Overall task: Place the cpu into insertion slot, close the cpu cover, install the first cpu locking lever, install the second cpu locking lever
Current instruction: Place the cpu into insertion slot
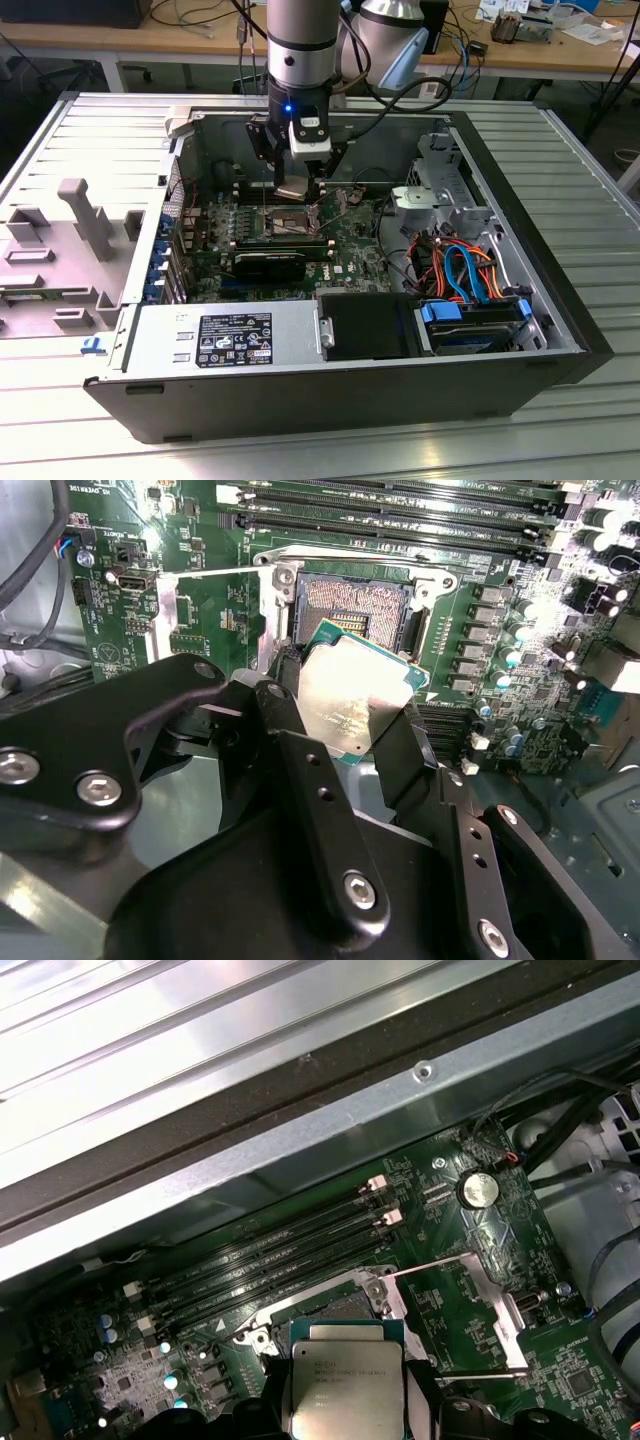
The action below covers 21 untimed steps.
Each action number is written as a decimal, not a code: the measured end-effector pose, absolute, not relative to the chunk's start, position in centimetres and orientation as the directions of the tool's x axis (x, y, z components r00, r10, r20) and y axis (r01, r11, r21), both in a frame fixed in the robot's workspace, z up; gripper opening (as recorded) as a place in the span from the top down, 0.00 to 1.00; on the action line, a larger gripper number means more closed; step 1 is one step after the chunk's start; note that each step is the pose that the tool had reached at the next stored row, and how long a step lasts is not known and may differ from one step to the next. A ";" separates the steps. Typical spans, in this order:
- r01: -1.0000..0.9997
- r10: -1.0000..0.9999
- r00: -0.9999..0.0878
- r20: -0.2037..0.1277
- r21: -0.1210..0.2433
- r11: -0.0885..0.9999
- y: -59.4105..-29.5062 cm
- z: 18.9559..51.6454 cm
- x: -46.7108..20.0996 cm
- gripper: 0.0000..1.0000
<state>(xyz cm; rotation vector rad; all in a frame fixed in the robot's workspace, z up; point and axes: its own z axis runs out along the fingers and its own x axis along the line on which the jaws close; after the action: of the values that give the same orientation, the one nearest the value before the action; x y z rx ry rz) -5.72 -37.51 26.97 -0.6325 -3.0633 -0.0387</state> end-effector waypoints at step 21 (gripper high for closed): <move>0.415 0.415 -0.910 0.018 0.021 0.910 -37.5 26.8 -5.7 0.46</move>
<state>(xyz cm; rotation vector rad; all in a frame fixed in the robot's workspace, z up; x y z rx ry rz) -5.72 -37.51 26.83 -0.6641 -3.0569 -0.0389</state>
